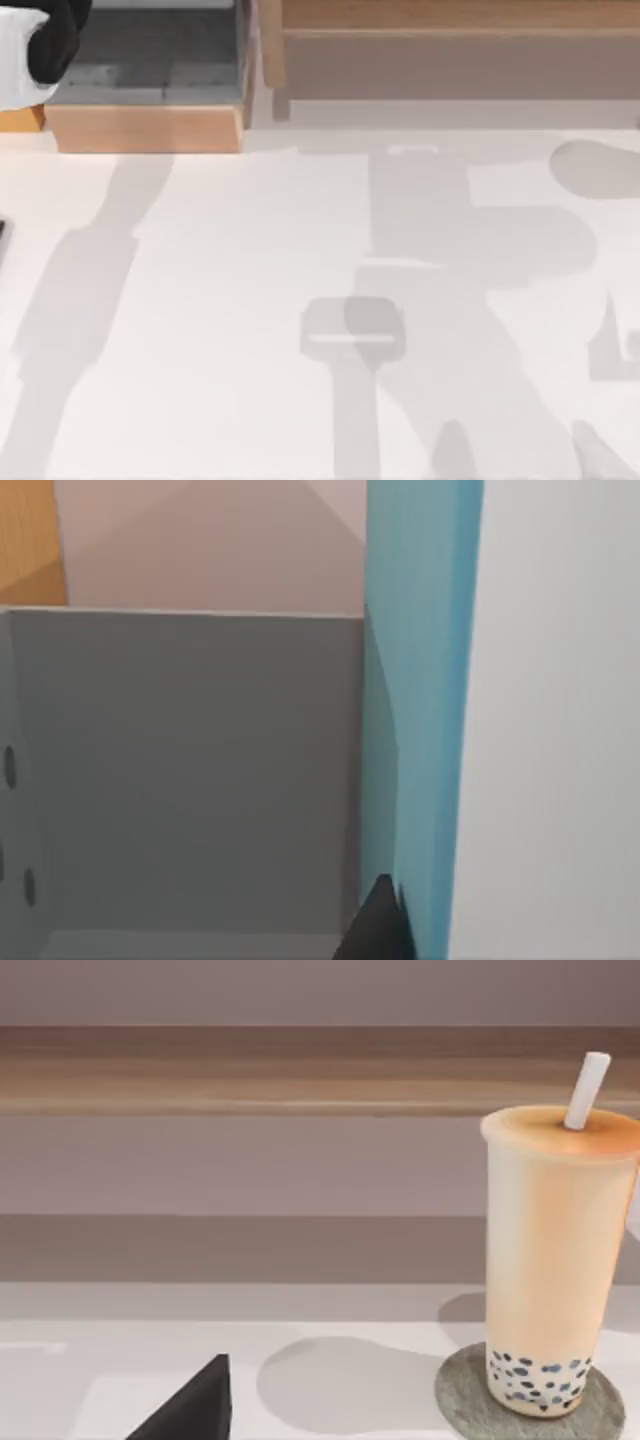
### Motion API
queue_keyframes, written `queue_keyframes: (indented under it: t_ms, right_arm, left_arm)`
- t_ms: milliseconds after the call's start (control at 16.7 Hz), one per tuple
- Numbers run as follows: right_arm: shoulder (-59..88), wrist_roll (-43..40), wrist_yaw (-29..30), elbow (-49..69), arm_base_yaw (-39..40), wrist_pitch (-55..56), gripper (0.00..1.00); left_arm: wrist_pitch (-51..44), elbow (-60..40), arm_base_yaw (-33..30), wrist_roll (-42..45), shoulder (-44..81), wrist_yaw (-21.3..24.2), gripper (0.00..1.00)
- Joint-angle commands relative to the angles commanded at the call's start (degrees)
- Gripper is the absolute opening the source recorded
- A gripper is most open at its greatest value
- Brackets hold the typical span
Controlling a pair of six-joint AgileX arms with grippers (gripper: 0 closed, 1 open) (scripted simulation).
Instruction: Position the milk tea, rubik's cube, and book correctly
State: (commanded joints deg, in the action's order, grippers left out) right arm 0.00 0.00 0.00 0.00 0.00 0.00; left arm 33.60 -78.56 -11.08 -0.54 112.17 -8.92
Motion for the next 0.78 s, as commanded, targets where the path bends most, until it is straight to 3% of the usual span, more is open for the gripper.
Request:
queue_keyframes:
  t_ms: [180, 360, 780]
  right_arm:
    - [0.0, 0.0, 0.0, 0.0, 0.0, 0.0, 1.0]
    - [0.0, 0.0, 0.0, 0.0, 0.0, 0.0, 1.0]
    - [0.0, 0.0, 0.0, 0.0, 0.0, 0.0, 1.0]
  left_arm:
    - [0.3, 1.18, 0.28, 1.74, -1.24, 1.41, 0.0]
    - [2.02, 4.3, 1.78, 8.8, -6.23, 6.84, 0.0]
    - [8.11, 16.12, 11.18, 40.9, -24.8, 25.49, 0.0]
